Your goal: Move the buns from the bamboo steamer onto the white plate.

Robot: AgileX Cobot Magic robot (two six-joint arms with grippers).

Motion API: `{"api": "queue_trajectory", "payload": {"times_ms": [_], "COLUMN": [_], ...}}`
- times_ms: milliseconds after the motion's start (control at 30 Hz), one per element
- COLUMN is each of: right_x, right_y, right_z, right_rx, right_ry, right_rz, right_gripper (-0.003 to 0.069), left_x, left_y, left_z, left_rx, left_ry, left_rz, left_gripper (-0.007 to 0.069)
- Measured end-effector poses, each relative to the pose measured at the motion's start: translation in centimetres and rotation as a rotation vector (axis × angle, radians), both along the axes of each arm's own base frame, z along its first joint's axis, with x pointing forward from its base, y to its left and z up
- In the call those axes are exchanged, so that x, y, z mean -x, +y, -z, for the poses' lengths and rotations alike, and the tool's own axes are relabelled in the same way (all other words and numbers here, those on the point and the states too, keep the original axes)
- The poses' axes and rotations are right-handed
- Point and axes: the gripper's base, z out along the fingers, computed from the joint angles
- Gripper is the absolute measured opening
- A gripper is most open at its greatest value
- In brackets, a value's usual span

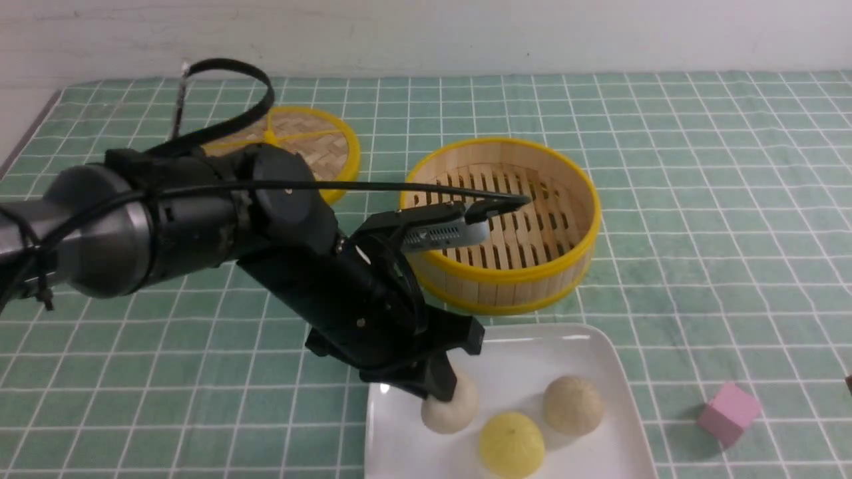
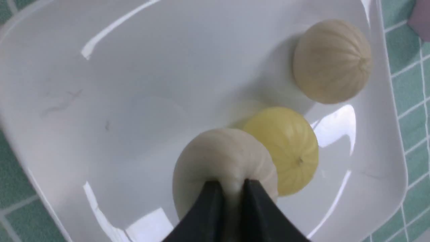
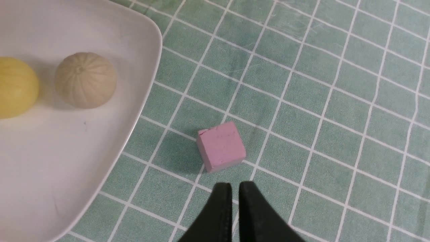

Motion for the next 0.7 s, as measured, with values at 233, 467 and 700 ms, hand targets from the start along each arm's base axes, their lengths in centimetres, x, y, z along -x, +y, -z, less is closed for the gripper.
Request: {"api": "queue_trajectory", "payload": {"times_ms": [233, 467, 700], "right_x": [0.1, 3.0, 7.2], "right_y": [-0.1, -2.2, -4.6], "right_z": [-0.1, -2.4, -3.4], "right_rx": [-0.003, -0.078, -0.268], "right_ry": [-0.004, -0.025, -0.200], "right_rz": [0.001, 0.039, -0.021], "right_gripper": [0.0062, 0.0062, 0.0055], "left_x": [-0.7, -1.2, -2.2], "left_y": [-0.1, -0.3, -0.2], "left_z": [0.4, -0.7, -4.7], "left_rx": [0.009, -0.012, -0.057], "left_ry": [-0.034, -0.073, -0.200], "left_rz": [-0.053, -0.006, 0.060], "left_gripper": [0.0332, 0.0390, 0.0226]}}
